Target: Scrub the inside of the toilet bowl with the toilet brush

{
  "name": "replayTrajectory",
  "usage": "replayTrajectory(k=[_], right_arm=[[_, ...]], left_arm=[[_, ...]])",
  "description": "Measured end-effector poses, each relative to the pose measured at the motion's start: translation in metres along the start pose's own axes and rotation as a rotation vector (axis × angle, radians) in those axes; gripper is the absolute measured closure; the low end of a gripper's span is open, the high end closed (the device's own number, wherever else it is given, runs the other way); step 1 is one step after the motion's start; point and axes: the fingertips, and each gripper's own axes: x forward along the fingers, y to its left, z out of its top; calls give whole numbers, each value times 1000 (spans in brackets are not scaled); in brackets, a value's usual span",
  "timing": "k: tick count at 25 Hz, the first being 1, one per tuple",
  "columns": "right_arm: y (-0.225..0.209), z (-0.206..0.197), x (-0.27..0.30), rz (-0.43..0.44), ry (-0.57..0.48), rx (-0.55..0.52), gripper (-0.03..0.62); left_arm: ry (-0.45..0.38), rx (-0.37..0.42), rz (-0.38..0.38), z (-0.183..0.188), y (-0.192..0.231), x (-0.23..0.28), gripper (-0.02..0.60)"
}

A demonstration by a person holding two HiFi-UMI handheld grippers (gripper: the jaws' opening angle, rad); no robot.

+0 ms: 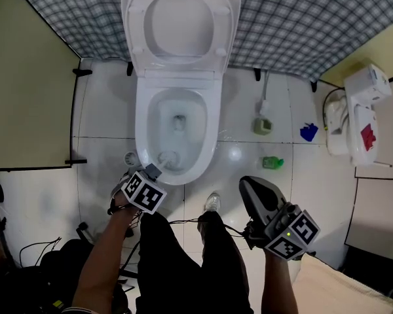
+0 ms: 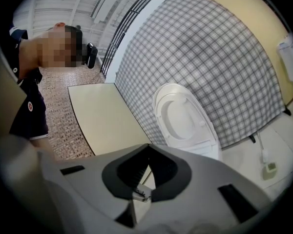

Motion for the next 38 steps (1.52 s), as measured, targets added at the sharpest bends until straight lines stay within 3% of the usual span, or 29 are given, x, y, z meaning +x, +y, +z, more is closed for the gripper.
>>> replayTrajectory(k=[4, 8, 19, 24, 29, 38], right_arm=[[3, 0, -2, 6, -5, -1, 594], [2, 3, -2, 6, -3, -2, 594], [-6, -16, 5, -4, 27, 21, 594], [-27, -28, 5, -43, 41, 22, 594], [-50, -33, 7, -52, 44, 14, 594], [-65, -42, 2, -66, 59, 13, 594]], left_arm=[[-3, -26, -92, 8, -15, 1, 399], [-35, -132, -195, 21, -34, 2, 399], [-248, -469, -211, 71, -33, 40, 399], [-375, -538, -171, 112, -9, 60, 399], [-456, -538, -90, 150, 14, 72, 399], [-540, -564, 115, 159, 75, 66, 399]])
